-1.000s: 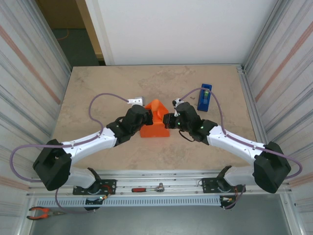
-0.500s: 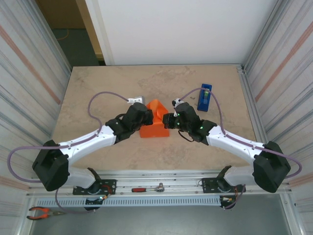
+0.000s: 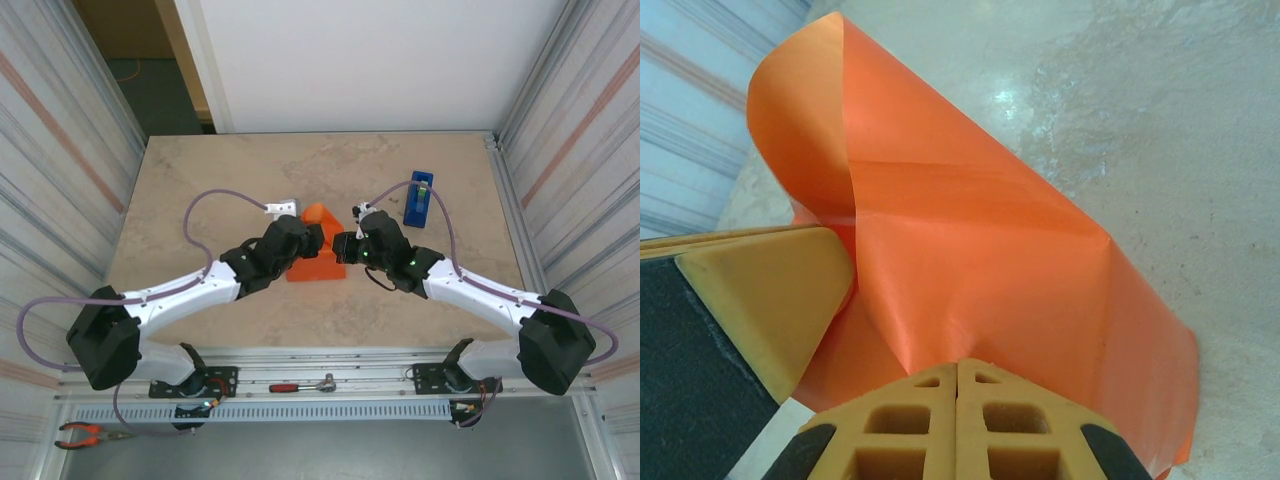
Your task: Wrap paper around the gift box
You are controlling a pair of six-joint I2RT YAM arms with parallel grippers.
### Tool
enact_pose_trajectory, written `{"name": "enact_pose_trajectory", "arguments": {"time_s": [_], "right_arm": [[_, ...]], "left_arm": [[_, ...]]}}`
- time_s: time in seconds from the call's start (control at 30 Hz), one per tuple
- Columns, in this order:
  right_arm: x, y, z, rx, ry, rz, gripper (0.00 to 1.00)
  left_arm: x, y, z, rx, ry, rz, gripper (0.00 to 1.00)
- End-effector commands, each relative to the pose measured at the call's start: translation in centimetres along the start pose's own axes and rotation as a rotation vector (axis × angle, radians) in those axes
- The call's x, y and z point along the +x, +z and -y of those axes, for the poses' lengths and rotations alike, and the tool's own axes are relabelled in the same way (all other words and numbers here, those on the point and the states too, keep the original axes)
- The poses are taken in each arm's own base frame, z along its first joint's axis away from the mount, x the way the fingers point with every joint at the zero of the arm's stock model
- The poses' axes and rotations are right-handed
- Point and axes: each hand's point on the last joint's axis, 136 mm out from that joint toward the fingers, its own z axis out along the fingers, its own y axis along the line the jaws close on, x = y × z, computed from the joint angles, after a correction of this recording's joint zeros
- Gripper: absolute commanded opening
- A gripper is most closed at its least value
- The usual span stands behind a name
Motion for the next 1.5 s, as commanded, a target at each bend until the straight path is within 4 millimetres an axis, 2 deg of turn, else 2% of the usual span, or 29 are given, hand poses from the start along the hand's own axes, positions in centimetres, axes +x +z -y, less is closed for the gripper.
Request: {"name": "enact_pose_trajectory", "arguments": {"time_s": [0.0, 0.27, 0.4, 0.57, 0.67, 0.83, 0.93, 1.03, 1.2, 1.47], "right_arm": [[4.8, 0.5, 2.7, 0.07, -0.001, -0.159, 0.0], [5.1, 0.7, 2.7, 0.065, 0.003, -0.17, 0.0], [5.0, 0.6, 2.5, 0.061, 0.002, -0.169, 0.0], [4.6, 0.5, 2.2, 0.051, 0.008, -0.168, 0.0], [2.8, -0.3, 1.6, 0.019, 0.035, -0.143, 0.0], [-2.9, -3.4, 0.8, -0.035, 0.085, -0.03, 0.0], [-5.5, -3.9, 1.2, -0.051, 0.126, -0.005, 0.0], [-7.0, -3.0, 1.8, -0.058, 0.167, -0.036, 0.0], [-7.9, 0.9, 2.0, -0.101, 0.232, -0.16, 0.0], [-7.7, 7.0, 1.0, -0.204, 0.322, -0.348, 0.0]], "left_arm": [[3.1, 0.4, -1.5, -0.035, 0.035, -0.063, 0.48], [4.5, 1.5, -2.1, -0.096, 0.131, -0.111, 0.52], [5.4, 1.8, -3.0, -0.162, 0.203, -0.122, 0.52], [6.7, 1.9, -4.4, -0.256, 0.295, -0.134, 0.45], [7.4, 2.0, -4.7, -0.281, 0.335, -0.142, 0.43], [8.6, 2.2, -5.1, -0.305, 0.371, -0.154, 0.43], [9.1, 2.4, -5.3, -0.315, 0.391, -0.162, 0.43], [9.4, 2.5, -5.4, -0.318, 0.4, -0.164, 0.43], [9.8, 2.5, -5.7, -0.318, 0.4, -0.166, 0.43], [10.2, 2.5, -6.1, -0.322, 0.397, -0.172, 0.43]]}}
